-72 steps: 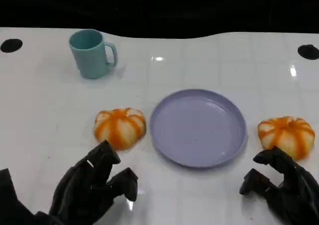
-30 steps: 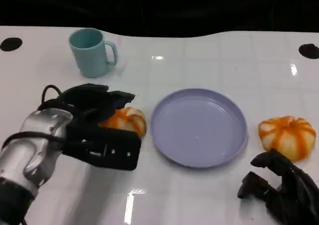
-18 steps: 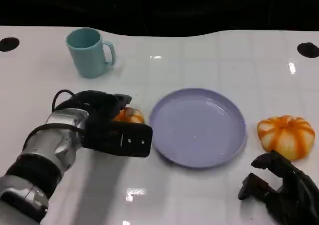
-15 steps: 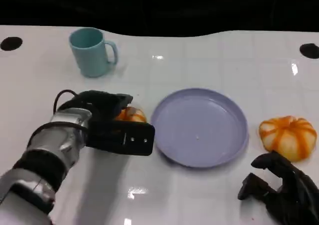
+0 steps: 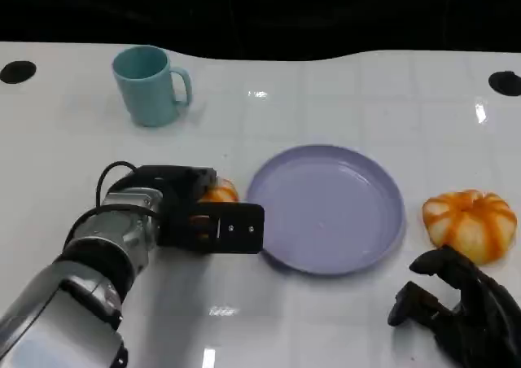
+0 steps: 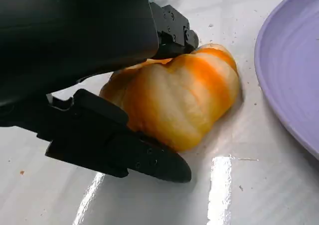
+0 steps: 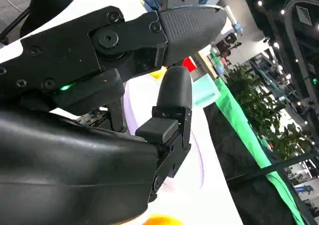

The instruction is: Grasp the bread from the table and place it into the plate.

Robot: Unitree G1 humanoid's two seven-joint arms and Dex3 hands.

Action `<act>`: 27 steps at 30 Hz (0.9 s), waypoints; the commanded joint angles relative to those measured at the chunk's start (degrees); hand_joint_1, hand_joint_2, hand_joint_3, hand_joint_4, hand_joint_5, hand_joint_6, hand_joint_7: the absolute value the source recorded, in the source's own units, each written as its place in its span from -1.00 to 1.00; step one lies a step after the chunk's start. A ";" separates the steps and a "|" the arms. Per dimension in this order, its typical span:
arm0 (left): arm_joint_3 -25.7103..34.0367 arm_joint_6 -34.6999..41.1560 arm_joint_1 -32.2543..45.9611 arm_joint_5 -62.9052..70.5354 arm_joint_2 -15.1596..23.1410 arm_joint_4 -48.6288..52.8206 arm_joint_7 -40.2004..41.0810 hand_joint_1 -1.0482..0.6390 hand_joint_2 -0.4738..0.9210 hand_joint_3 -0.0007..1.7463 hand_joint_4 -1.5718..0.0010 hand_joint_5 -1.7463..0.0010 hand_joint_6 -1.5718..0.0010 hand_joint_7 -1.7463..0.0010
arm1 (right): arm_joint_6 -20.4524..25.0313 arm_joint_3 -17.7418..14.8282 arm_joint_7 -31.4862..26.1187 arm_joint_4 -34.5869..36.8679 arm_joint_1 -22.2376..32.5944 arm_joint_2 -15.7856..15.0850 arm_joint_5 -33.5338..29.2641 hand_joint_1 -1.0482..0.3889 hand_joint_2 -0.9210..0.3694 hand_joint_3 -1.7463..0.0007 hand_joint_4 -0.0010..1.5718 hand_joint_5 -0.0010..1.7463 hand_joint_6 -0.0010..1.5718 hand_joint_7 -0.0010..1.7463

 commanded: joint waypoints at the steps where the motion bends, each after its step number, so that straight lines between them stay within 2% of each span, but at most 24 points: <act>1: -0.44 -0.44 1.65 -0.51 -0.16 1.13 3.32 -0.21 0.99 -0.97 0.53 0.84 0.46 0.93 | 0.36 -0.24 0.43 -0.69 0.47 -1.05 0.37 -0.26 -1.00 0.76 -0.15 0.67 -0.28 0.34; 5: -0.59 -0.53 1.60 -0.64 -0.20 1.34 3.61 -0.19 1.00 -0.97 0.51 0.85 0.43 0.94 | 0.38 -0.25 0.45 -0.70 0.47 -1.04 0.36 -0.26 -1.00 0.76 -0.15 0.67 -0.28 0.34; 6: -0.25 -1.55 2.04 -0.74 0.21 1.05 7.09 -0.19 1.00 -0.97 0.51 0.85 0.43 0.95 | 0.10 -0.23 0.04 -0.89 0.55 -0.94 0.12 -0.26 -1.00 0.76 -0.15 0.68 -0.28 0.34; 7: 0.06 -3.54 2.74 -0.62 1.01 0.66 13.12 -0.12 1.00 -0.82 0.08 0.24 -0.02 0.77 | -0.17 -0.28 -0.26 -1.00 0.63 -0.84 0.00 -0.27 -1.00 0.76 -0.14 0.68 -0.27 0.35; 8: 0.23 -5.04 3.22 -0.52 1.58 0.48 17.62 -0.08 1.00 -0.73 0.02 -0.36 0.04 0.04 | -0.35 -0.32 -0.46 -1.08 0.68 -0.78 -0.07 -0.27 -1.00 0.76 -0.14 0.68 -0.26 0.35; 9: 0.27 -6.07 3.49 -0.45 1.91 0.52 20.55 -0.05 1.00 -0.67 -0.02 -0.74 0.15 -0.53 | -0.45 -0.34 -0.56 -1.12 0.72 -0.74 -0.10 -0.27 -1.00 0.76 -0.13 0.69 -0.26 0.35; 10: 0.19 -6.59 3.54 -0.40 2.00 0.75 21.88 -0.04 1.00 -0.65 -0.03 -0.87 0.19 -0.73 | -0.46 -0.35 -0.58 -1.13 0.73 -0.74 -0.09 -0.27 -1.00 0.76 -0.13 0.69 -0.25 0.35; 13: 1.86 -8.59 3.79 -1.99 1.90 0.91 26.12 0.01 0.97 -0.59 -0.07 -0.99 0.24 -0.96 | -0.08 -0.42 -0.50 -1.31 0.96 -0.99 0.14 -0.27 -1.00 0.76 -0.14 0.69 -0.27 0.35; 21: 2.20 -8.61 2.75 -2.61 1.34 0.64 27.99 0.02 0.96 -0.54 -0.05 -1.00 0.29 -1.00 | 0.66 -0.74 -1.27 -1.50 1.17 -0.78 0.61 -0.26 -1.00 0.78 -0.15 0.71 -0.28 0.39; 22: 3.86 -8.61 2.35 -4.35 0.79 0.25 27.68 0.02 0.94 -0.48 -0.05 -1.00 0.28 -1.00 | 0.45 -0.67 -1.37 -1.43 1.19 -0.82 0.38 -0.26 -1.00 0.78 -0.15 0.71 -0.28 0.39; 23: 5.12 -8.60 2.05 -5.66 0.38 -0.05 27.44 0.02 0.80 -0.23 -0.07 -1.00 0.28 -1.00 | 0.29 -0.62 -1.44 -1.37 1.20 -0.86 0.20 -0.26 -1.00 0.77 -0.15 0.72 -0.29 0.40; 24: 5.95 -8.60 1.84 -6.61 0.10 -0.25 27.26 0.02 0.71 -0.06 -0.07 -1.00 0.27 -1.00 | 0.18 -0.58 -1.49 -1.34 1.21 -0.88 0.09 -0.26 -1.00 0.77 -0.15 0.72 -0.29 0.40; 27: 7.54 -9.99 1.24 -8.54 -0.12 -1.06 26.92 0.03 0.56 0.18 -0.10 -1.00 0.25 -1.00 | 0.01 -0.47 -1.45 -1.28 1.10 -0.87 -0.01 -0.26 -1.00 0.75 -0.16 0.73 -0.30 0.40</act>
